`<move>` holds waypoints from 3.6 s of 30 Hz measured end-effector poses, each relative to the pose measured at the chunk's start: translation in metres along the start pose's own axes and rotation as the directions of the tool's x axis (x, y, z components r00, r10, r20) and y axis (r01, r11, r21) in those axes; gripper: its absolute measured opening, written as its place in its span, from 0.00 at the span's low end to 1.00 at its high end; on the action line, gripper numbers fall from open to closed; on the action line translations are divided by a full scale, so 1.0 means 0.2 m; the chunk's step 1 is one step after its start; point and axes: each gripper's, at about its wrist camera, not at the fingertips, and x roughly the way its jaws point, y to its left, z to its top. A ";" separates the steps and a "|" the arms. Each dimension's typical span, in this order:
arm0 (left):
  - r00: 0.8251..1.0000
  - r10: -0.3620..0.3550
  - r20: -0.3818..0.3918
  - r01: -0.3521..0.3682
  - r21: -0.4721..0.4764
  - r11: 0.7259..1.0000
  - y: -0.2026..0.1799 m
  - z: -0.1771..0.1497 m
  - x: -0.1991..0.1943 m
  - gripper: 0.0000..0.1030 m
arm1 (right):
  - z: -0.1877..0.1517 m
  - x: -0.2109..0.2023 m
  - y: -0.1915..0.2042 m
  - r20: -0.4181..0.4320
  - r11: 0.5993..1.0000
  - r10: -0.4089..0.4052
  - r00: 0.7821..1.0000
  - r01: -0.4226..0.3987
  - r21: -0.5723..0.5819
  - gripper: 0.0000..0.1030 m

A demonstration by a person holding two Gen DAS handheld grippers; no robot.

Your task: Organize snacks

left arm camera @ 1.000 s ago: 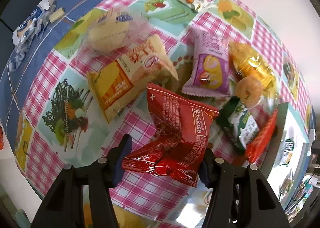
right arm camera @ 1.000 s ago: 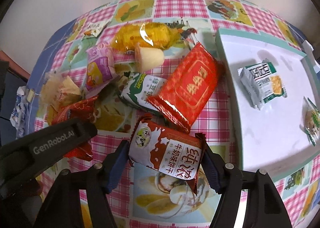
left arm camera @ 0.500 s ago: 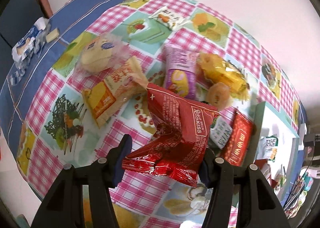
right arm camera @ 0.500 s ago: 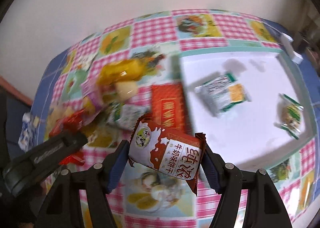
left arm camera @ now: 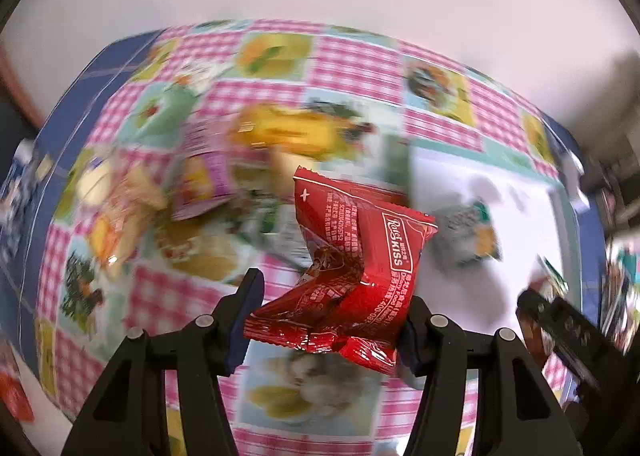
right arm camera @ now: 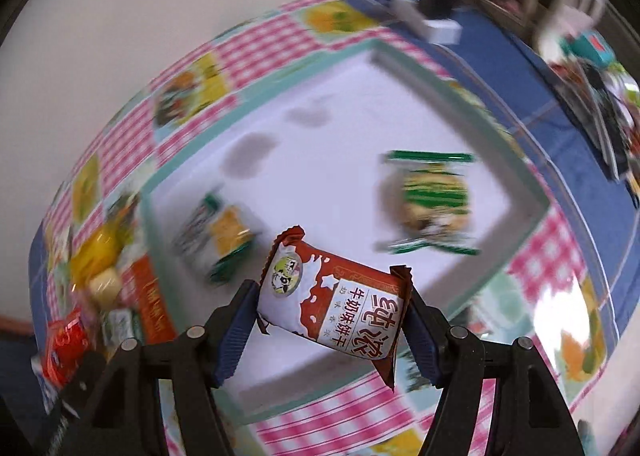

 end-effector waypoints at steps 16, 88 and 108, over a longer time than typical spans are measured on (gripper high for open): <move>0.988 -0.147 -0.045 0.154 0.234 0.960 -0.50 -0.10 0.18 0.59 | 0.09 0.01 -0.21 0.011 0.995 -0.021 1.000 0.020 0.094 0.70; 0.965 0.251 -0.079 -0.261 -0.407 0.875 0.73 -0.01 0.04 0.96 | -0.24 -0.08 0.48 -0.005 0.915 0.131 0.991 -0.122 -0.385 0.72; 0.969 0.249 -0.010 -0.214 -0.543 0.812 1.05 -0.06 -0.05 0.98 | -0.42 -0.03 0.79 -0.067 0.823 0.248 0.966 -0.247 -0.512 1.00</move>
